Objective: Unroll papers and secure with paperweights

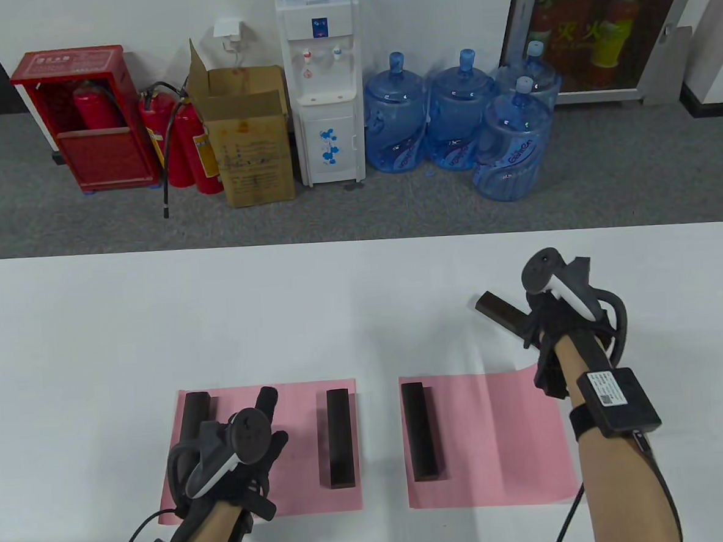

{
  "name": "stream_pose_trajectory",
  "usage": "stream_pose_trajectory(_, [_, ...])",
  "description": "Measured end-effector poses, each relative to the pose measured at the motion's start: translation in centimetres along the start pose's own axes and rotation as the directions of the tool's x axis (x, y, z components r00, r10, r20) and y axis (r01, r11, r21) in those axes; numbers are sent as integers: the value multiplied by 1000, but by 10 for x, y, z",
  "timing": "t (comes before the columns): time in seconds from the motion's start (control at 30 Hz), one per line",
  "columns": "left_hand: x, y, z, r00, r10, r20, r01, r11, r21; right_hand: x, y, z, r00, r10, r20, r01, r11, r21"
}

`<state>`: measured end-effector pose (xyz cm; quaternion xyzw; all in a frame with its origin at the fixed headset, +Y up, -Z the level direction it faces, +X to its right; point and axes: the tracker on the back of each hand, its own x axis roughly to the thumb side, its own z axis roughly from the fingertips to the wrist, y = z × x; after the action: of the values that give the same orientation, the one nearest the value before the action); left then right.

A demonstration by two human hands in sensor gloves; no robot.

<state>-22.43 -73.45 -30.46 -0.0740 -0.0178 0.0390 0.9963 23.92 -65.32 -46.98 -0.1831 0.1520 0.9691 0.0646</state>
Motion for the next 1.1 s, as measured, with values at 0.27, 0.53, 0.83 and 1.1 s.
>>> stream_pose_trajectory(0.27, [-3, 0, 0, 1000, 1, -6, -1, 1000, -22, 37, 39, -60, 975, 173, -142, -164, 984, 74])
stream_pose_trajectory(0.53, [-4, -1, 0, 1000, 0, -4, 0, 999, -40, 34, 78, -92, 940, 273, -203, -264, 962, 73])
stream_pose_trajectory(0.83, [-4, 1, 0, 1000, 2, -3, -2, 999, -41, 30, 47, -69, 941, 289, -177, -297, 955, -23])
stream_pose_trajectory(1.1, [-9, 1, -1, 1000, 18, -12, -19, 999, -36, 18, -5, -10, 966, 236, -106, -250, 956, -155])
